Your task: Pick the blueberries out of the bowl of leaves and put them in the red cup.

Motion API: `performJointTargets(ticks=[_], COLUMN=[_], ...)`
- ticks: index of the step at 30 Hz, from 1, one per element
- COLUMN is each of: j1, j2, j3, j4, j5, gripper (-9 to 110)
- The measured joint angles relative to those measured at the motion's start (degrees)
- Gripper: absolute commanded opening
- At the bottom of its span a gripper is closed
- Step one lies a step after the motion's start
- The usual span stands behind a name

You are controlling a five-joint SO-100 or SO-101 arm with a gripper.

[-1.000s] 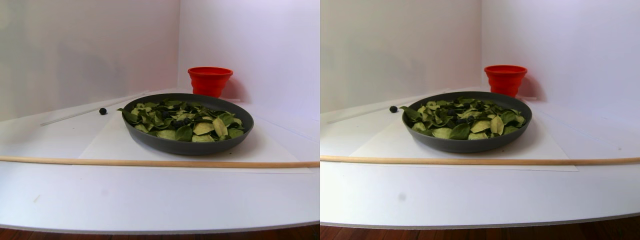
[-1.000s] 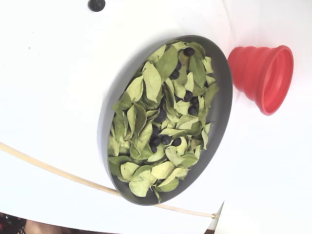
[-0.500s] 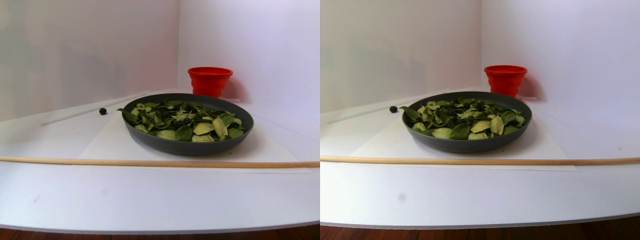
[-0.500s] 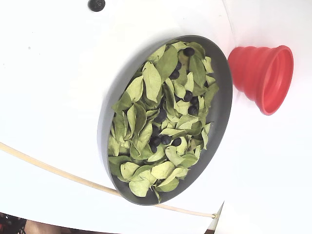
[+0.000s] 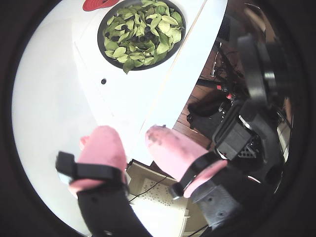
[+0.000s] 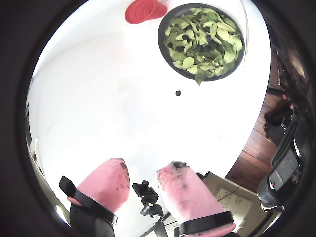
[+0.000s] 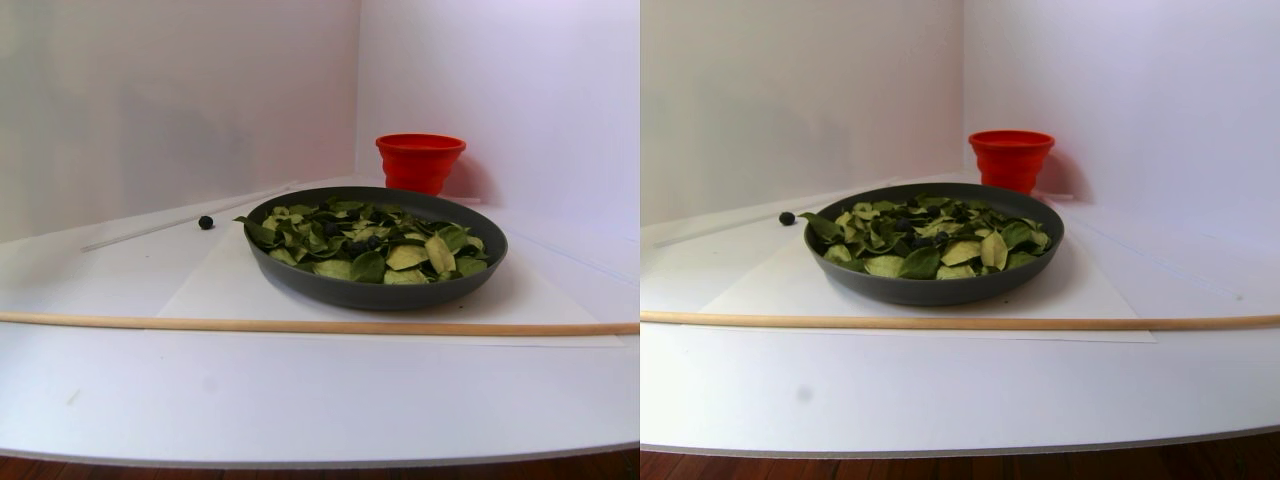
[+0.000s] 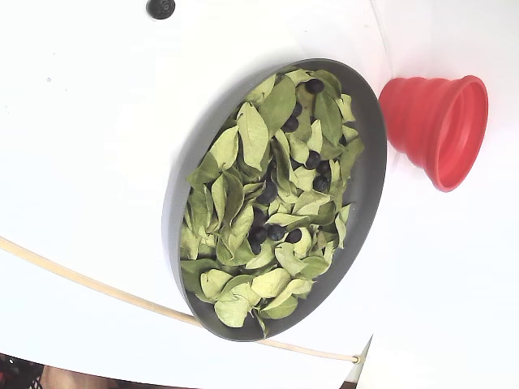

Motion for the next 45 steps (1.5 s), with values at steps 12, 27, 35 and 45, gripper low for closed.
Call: performJointTargets(ticks=[12, 27, 35, 45], j1=[-0.7, -0.44, 0.18, 0.18], j2=[0.0, 0.0, 0.0, 0.0], j3=[0.0, 0.0, 0.0, 0.0], j4=[0.0, 0.0, -0.53, -0.53], j5=[0.0, 0.0, -0.88, -0.88], gripper=[11, 11, 11, 11])
